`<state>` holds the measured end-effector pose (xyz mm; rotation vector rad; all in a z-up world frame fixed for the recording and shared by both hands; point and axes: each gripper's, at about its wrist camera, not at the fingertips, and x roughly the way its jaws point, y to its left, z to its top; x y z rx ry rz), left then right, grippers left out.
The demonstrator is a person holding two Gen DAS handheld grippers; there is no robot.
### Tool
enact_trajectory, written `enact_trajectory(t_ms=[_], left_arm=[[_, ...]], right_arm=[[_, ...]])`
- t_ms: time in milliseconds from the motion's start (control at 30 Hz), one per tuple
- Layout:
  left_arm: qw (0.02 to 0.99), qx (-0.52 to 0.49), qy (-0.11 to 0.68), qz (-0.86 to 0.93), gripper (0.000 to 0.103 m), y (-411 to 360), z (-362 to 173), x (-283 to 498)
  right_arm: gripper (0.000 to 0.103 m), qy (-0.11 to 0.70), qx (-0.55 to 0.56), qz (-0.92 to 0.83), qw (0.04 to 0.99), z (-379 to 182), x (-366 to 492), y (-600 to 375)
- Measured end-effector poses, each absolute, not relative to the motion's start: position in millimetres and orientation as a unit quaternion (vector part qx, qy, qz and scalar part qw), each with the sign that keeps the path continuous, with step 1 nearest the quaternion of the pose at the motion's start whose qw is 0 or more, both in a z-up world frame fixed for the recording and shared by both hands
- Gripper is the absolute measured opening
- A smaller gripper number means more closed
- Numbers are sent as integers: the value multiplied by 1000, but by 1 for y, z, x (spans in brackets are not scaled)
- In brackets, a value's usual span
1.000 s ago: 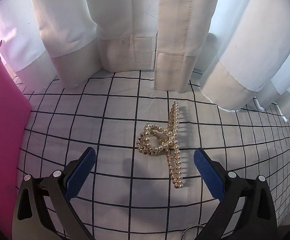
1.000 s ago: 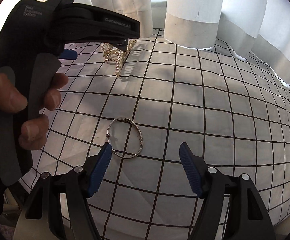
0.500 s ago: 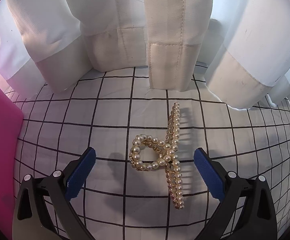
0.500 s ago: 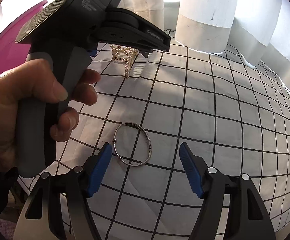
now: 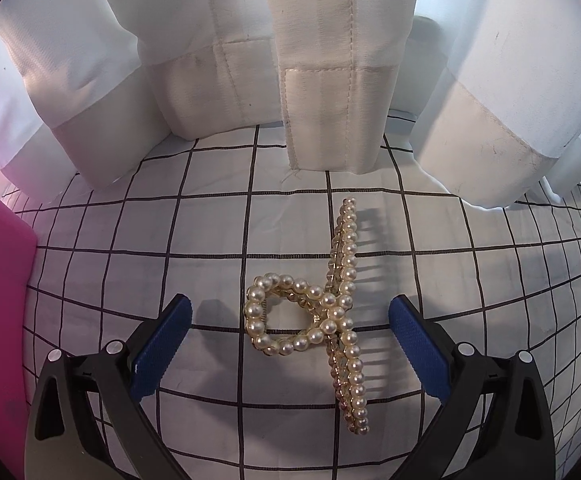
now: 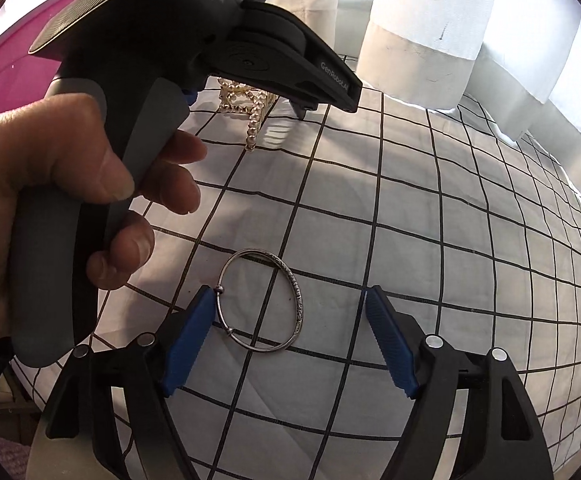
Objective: Organize jewelry
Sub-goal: 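Grasp the pearl hair claw with the left tool while the right tool grasps the silver bangle, then lift the hair claw and bangle and carry them over the pink tub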
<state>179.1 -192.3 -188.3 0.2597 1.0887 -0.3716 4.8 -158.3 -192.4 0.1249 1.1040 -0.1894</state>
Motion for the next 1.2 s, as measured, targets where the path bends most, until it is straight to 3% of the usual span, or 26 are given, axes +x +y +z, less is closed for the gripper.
enact_trajectory(t_ms=[333, 433, 467, 500, 633, 933, 1200], left_arm=[[825, 113, 520, -191, 98, -191, -191, 190], [825, 114, 516, -199, 95, -182, -190, 190], [826, 116, 513, -205, 90, -182, -189, 188], [826, 118, 509, -212, 82, -181, -189, 180], [822, 120, 502, -239, 50, -188, -182, 168], [827, 108, 495, -242, 41, -167, -172, 163], [833, 89, 491, -238, 40, -135, -156, 146]], right_arm=[[71, 518, 55, -79, 850, -192, -1, -158], [53, 515, 47, -66, 853, -189, -4, -151], [44, 514, 44, -62, 854, -187, -4, -147], [42, 514, 41, -59, 855, -186, -4, -145], [42, 512, 49, -58, 855, -185, -5, -145], [42, 508, 66, -57, 857, -182, -12, -149], [42, 501, 80, -54, 860, -177, -16, -156]])
